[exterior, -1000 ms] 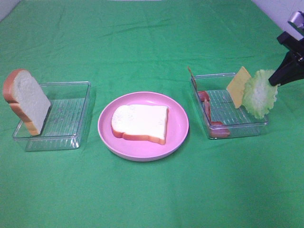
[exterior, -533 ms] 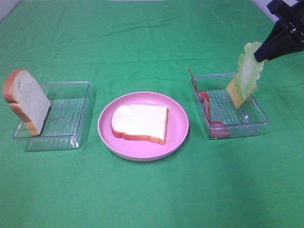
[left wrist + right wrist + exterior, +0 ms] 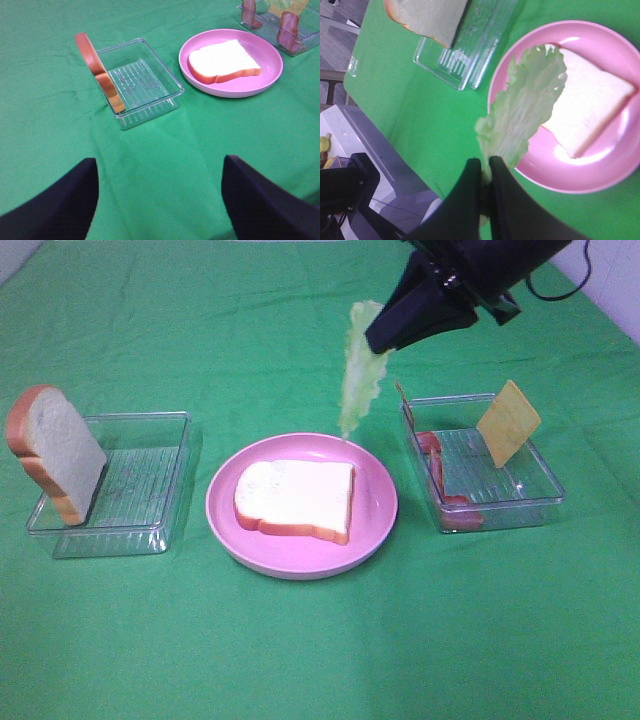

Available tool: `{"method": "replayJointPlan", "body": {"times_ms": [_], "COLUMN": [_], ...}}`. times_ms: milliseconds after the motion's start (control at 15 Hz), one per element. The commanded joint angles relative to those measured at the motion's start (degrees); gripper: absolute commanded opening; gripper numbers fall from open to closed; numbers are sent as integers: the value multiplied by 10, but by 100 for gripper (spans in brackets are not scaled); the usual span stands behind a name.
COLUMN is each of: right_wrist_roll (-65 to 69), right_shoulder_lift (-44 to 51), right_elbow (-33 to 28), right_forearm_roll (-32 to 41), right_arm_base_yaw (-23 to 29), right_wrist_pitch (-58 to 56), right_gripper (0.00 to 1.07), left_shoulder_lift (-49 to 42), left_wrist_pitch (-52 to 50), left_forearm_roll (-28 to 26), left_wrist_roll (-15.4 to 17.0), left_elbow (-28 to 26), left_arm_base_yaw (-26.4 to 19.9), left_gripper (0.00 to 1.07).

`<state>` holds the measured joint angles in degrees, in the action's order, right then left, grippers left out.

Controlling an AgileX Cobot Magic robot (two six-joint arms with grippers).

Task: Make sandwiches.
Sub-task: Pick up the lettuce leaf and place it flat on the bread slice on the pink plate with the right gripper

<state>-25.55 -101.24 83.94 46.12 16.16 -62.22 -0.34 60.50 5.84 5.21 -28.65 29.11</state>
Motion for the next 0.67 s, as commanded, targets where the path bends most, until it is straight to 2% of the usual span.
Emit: {"method": "replayJointPlan", "body": {"times_ms": [67, 200, 467, 533, 667], "right_wrist_roll": [-3, -3, -7, -26, -77], "right_shoulder_lift": [2, 1, -51, -101, -143], "right_elbow": [-5, -5, -5, -5, -5], "right_forearm_roll": [33, 43, 116, 186, 254], "right_arm_base_yaw": [49, 76, 100, 100, 100], "right_wrist_pitch": [41, 68, 83, 81, 77], "right_gripper": [0, 0, 0, 0, 0], "left_shoulder_lift": [-4, -4, -5, -5, -5], "left_wrist_pitch": [-6, -6, -6, -6, -6], "left_forearm_roll": [3, 2, 2, 2, 2], "left_wrist_roll": [2, 2, 2, 2, 2], "left_elbow": [1, 1, 1, 1, 1], "left_arm_base_yaw": [2, 2, 2, 2, 2], "left_gripper": [67, 67, 67, 67, 67]}}
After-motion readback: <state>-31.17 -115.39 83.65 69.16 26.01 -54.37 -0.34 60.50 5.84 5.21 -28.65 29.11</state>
